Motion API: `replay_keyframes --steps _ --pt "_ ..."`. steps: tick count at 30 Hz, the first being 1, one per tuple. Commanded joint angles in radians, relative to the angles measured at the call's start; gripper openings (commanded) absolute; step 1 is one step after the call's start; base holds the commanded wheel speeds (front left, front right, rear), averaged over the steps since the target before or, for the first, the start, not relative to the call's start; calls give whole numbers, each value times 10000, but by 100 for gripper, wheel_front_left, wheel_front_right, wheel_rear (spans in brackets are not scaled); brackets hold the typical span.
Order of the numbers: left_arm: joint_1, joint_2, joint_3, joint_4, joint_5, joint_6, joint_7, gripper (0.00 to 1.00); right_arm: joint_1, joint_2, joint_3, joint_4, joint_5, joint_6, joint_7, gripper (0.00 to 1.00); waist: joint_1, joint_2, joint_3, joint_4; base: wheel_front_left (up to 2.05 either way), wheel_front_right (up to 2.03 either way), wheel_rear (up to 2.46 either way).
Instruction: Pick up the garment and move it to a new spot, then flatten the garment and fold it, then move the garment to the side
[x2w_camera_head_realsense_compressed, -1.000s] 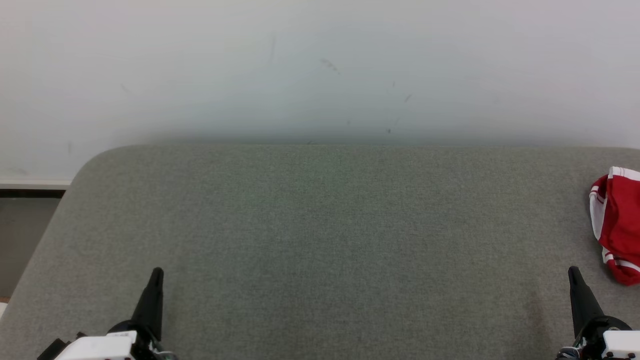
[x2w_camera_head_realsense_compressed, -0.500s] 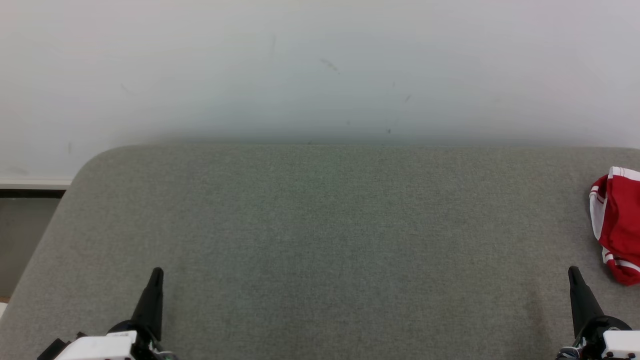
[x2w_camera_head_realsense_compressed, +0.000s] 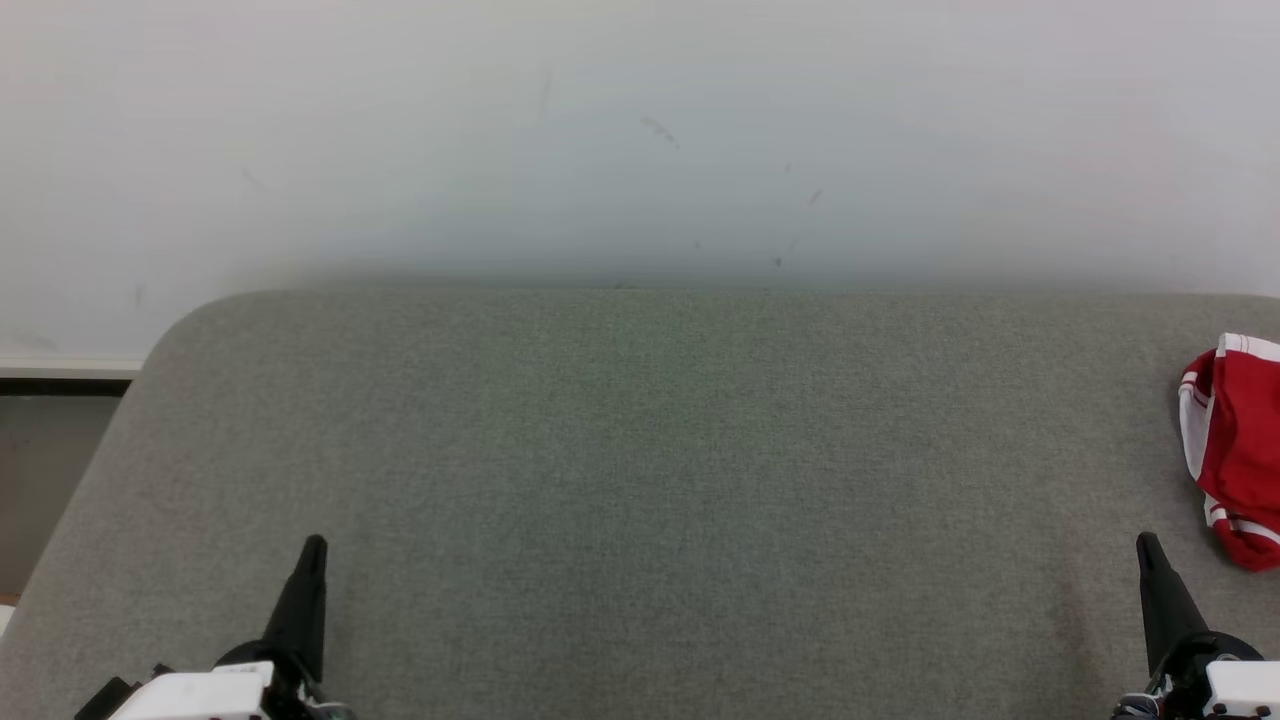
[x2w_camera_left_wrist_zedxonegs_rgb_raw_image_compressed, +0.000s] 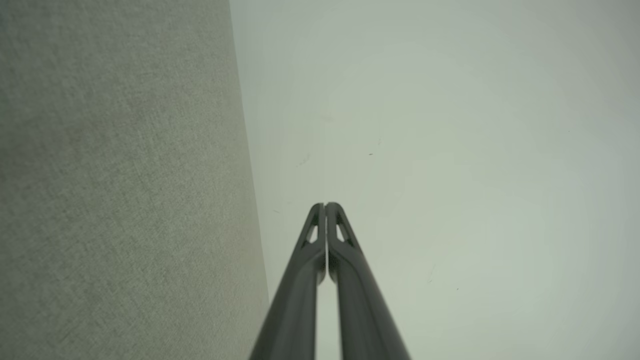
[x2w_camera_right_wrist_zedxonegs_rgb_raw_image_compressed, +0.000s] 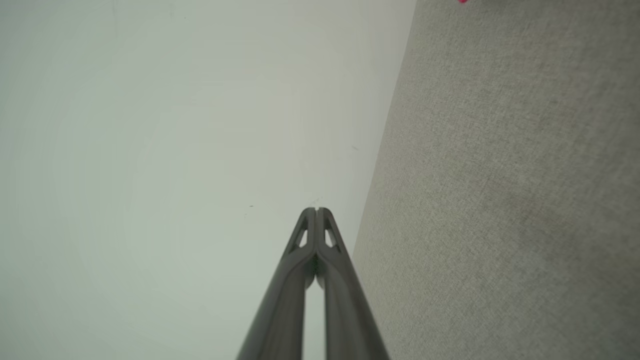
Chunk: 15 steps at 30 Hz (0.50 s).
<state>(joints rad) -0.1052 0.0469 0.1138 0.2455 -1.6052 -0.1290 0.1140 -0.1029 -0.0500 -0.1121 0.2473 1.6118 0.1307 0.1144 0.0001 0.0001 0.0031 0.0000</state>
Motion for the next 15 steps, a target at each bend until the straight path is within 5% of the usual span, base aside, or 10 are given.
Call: replay_keyframes --steps 1,15 --pt "-96 62 22 2 -143 -47 33 0 -126 -4 -44 -44 22 0 33 0 -1 -1 0 0 0 0 0" --pt "-96 62 21 1 -144 -45 33 0 -127 -4 -43 -44 23 0 32 0 -1 -1 0 0 0 0 0"
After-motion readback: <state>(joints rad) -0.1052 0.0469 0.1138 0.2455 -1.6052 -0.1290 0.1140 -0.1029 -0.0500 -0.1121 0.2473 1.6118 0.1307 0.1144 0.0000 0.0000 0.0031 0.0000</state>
